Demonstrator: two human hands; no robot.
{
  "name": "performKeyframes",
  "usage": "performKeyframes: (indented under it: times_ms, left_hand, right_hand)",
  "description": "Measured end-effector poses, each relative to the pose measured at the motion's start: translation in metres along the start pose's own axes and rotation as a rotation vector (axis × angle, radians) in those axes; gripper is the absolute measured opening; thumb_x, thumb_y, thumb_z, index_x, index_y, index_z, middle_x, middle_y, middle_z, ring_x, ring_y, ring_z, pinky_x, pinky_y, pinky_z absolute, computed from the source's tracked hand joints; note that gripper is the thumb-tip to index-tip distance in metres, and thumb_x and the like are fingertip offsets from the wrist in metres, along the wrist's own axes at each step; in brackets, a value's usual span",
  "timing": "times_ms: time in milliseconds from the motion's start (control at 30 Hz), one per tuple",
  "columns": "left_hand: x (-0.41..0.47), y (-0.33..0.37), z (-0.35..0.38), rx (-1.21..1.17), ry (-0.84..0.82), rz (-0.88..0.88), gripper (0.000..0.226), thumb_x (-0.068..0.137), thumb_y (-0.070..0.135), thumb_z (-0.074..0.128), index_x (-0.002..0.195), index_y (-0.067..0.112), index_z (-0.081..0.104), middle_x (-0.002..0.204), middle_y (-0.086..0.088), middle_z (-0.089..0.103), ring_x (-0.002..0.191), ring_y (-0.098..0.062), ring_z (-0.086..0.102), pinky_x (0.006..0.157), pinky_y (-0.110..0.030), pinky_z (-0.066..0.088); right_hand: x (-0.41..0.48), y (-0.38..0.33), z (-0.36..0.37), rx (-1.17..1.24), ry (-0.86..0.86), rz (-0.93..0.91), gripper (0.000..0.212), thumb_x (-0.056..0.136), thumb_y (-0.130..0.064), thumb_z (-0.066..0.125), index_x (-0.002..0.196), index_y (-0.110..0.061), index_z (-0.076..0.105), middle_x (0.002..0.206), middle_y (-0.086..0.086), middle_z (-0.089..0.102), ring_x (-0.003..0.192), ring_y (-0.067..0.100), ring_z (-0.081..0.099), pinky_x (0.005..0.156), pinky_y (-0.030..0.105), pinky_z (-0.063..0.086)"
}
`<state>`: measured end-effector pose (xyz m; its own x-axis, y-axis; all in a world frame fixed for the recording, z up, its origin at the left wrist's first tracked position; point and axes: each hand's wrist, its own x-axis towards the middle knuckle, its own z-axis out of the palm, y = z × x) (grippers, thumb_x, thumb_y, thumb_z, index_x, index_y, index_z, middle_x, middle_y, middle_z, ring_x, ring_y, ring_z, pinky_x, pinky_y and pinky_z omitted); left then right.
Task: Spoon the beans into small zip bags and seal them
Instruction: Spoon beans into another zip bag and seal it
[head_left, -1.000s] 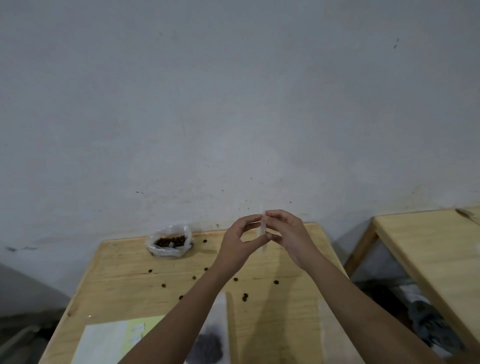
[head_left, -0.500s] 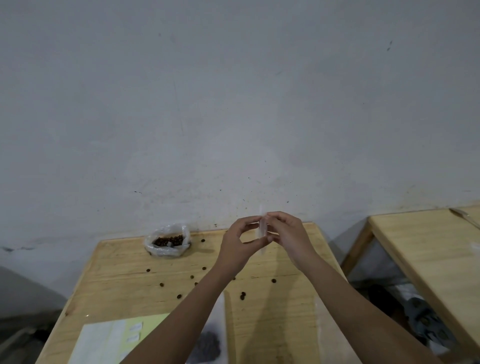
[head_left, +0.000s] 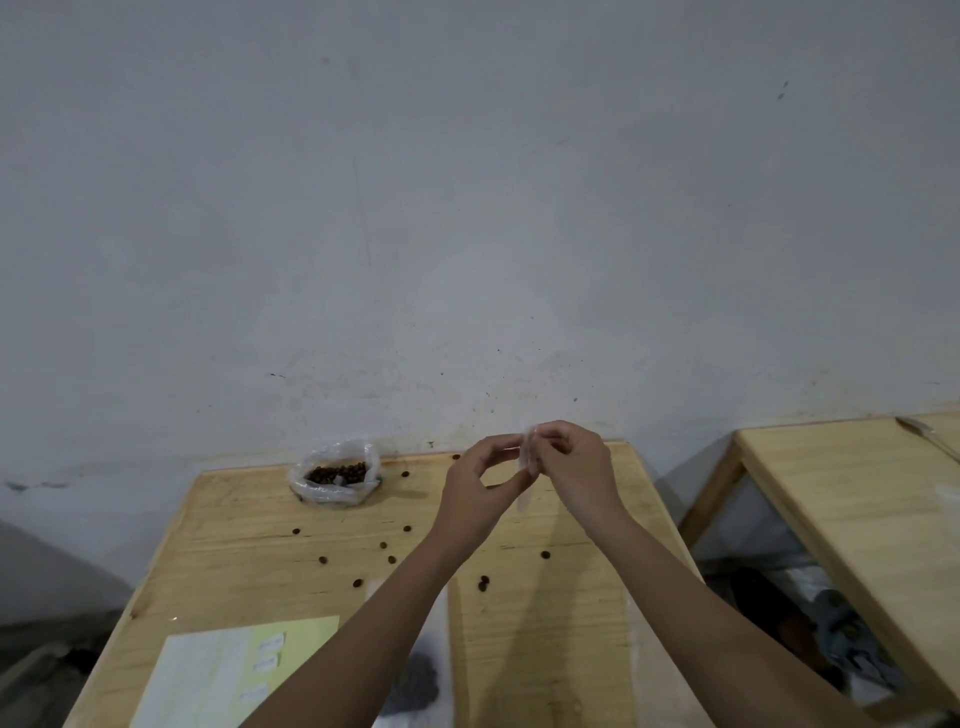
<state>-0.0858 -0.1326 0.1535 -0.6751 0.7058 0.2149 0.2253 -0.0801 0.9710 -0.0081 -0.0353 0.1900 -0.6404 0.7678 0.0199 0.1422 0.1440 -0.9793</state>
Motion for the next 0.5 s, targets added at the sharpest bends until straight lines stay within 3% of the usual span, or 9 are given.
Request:
performKeyframes:
  times_ms: [100, 200, 267, 433, 500]
  left_hand:
    - [-0.0028, -0.0022, 0.0049, 0.015, 0.026, 0.005, 0.025, 0.085, 0.012, 0.068, 0.105, 0.026, 0.065, 0.103, 0.013, 0.069, 0.103, -0.002, 0.062, 0.087, -0.017, 0.048]
    - [-0.0057, -0.0037, 0.0065, 0.037, 0.035, -0.007, 0.026, 0.086, 0.008, 0.065, 0.106, 0.025, 0.065, 0.103, 0.012, 0.069, 0.1, -0.001, 0.064, 0.087, -0.016, 0.048]
    - [-0.0059, -0.0024, 0.0066, 0.052, 0.093, -0.017, 0.023, 0.086, 0.005, 0.064, 0.101, 0.022, 0.067, 0.095, 0.01, 0.07, 0.091, 0.0, 0.066, 0.081, -0.015, 0.05]
    - [-0.0035, 0.0, 0.0103, 0.187, 0.164, 0.003, 0.014, 0.084, 0.004, 0.065, 0.089, 0.016, 0.072, 0.071, 0.017, 0.066, 0.072, -0.006, 0.066, 0.071, -0.028, 0.056]
    - [-0.0049, -0.0011, 0.0115, 0.243, 0.164, 0.039, 0.014, 0.085, 0.003, 0.064, 0.093, 0.01, 0.073, 0.072, 0.007, 0.069, 0.072, -0.013, 0.067, 0.07, -0.03, 0.056]
  right_hand:
    - [0.0012, 0.0053, 0.0045, -0.092, 0.053, -0.011, 0.005, 0.08, -0.008, 0.066, 0.08, -0.013, 0.068, 0.071, 0.002, 0.069, 0.067, 0.008, 0.067, 0.062, 0.013, 0.051]
    - [0.0033, 0.0081, 0.0009, -0.09, 0.056, 0.004, 0.009, 0.078, -0.006, 0.068, 0.077, -0.014, 0.067, 0.073, 0.007, 0.069, 0.072, 0.017, 0.068, 0.07, 0.026, 0.057]
    - [0.003, 0.0076, -0.0013, -0.097, 0.003, 0.018, 0.009, 0.078, -0.003, 0.068, 0.076, -0.012, 0.067, 0.072, 0.008, 0.067, 0.07, 0.019, 0.067, 0.069, 0.027, 0.057]
    - [0.0015, 0.0087, 0.0, -0.183, -0.009, 0.002, 0.005, 0.077, -0.007, 0.071, 0.077, -0.011, 0.068, 0.069, 0.0, 0.066, 0.064, 0.007, 0.062, 0.062, 0.017, 0.052]
    - [0.0009, 0.0099, 0.0001, -0.156, -0.006, 0.015, 0.007, 0.078, -0.01, 0.072, 0.075, -0.014, 0.067, 0.068, 0.0, 0.066, 0.064, 0.009, 0.065, 0.065, 0.021, 0.054]
